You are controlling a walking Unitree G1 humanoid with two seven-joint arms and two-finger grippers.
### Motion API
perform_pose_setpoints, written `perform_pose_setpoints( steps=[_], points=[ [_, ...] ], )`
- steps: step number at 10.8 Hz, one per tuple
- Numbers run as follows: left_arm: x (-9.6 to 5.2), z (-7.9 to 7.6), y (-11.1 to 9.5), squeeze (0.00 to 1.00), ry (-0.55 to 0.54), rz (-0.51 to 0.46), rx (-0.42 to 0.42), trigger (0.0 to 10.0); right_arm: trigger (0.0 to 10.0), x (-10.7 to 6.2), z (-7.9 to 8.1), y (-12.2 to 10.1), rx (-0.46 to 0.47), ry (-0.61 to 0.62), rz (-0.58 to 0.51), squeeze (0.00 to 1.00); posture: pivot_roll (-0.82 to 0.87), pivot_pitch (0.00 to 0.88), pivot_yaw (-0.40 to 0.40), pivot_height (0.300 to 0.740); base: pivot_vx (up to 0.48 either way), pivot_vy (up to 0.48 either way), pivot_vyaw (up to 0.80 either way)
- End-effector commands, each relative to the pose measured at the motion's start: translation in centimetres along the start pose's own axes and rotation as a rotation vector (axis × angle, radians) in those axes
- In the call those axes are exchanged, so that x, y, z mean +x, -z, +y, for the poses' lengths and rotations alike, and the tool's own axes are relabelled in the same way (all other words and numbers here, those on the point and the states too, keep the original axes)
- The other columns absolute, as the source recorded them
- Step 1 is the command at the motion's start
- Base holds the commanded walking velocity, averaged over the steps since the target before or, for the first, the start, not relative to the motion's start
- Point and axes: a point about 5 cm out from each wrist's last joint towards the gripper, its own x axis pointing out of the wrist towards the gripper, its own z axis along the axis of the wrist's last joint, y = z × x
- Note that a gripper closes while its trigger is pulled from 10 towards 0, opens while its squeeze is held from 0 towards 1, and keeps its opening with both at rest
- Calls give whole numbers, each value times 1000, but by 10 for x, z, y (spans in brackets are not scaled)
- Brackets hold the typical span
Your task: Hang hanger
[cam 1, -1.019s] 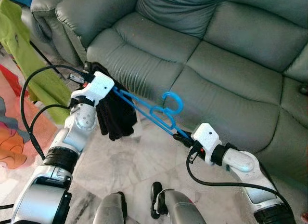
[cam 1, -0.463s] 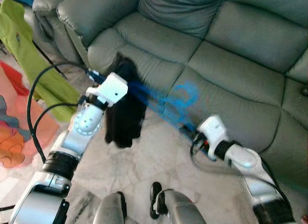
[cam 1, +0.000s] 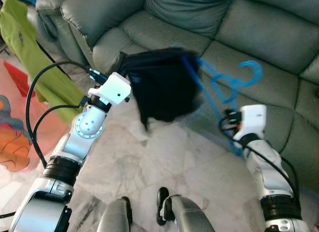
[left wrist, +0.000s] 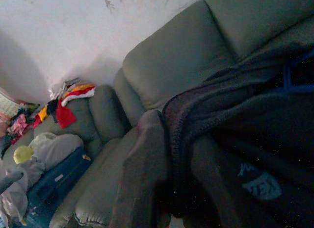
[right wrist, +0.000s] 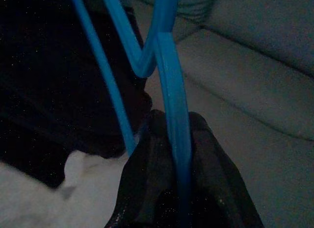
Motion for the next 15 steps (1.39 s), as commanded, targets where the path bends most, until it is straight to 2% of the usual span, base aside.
perform_pose_setpoints(
  steps=[1, 2, 4, 5, 6, 8, 9, 10, 11, 12, 13, 14, 15],
  points=[
    [3, 15, -7, 0, -87, -32, -2, 10000, 10000, -5, -22, 11, 84, 157, 50, 0, -96, 257, -35, 740, 0, 0, 0],
    [3, 14, -8, 0, -86, -38, -2, 10000, 10000, -6, -21, 14, 72, 164, 60, 0, -95, 258, -34, 740, 0, 0, 0],
    [6, 13, -13, 0, -86, -52, 1, 10000, 10000, -8, -9, 20, 123, 116, 105, 0, -93, 260, -36, 740, 0, 0, 0],
    [8, 7, -16, 0, -61, -68, 15, 10000, 10000, -9, 10, 25, 141, -42, 160, 0, -95, 260, -35, 740, 0, 0, 0],
    [11, 0, -22, 0, 9, -97, 30, 10000, 10000, -14, 36, 24, 64, -293, 182, 0, -96, 260, -34, 740, 0, 0, 0],
    [9, -7, -23, 0, 95, -114, 71, 10000, 10000, -21, 56, 10, -32, -558, 142, 0, -94, 257, -32, 740, 0, 0, 0],
    [8, -9, -23, 0, 111, -123, 81, 10000, 10000, -23, 62, 4, -36, -656, 130, 0, -90, 253, -34, 740, 0, 0, 0],
    [6, -13, -25, 0, 147, -142, 89, 10000, 10000, -22, 63, 2, -58, -709, 136, 0, -83, 250, -36, 740, 0, 0, 0],
    [-2, -25, -30, 0, 261, -187, 66, 10000, 10000, -21, 64, -5, -67, -773, 130, 0, -81, 248, -39, 740, 0, 0, 0],
    [-7, -32, -32, 0, 311, -193, 42, 10000, 10000, -12, 59, -5, -11, -708, 156, 0, -80, 246, -42, 740, 0, 0, 0],
    [-14, -39, -34, 0, 373, -209, 34, 10000, 10000, -9, 59, -4, 56, -705, 172, 0, -79, 245, -43, 740, 0, 0, 0],
    [-15, -42, -40, 0, 381, -232, 6, 10000, 10000, -6, 57, 0, 139, -667, 207, 0, -80, 244, -44, 740, 0, 0, 0],
    [-18, -48, -49, 0, 385, -258, -25, 10000, 10000, 10, 43, -3, 215, -457, 150, 0, -74, 243, -44, 740, 0, 0, 0]
  ],
)
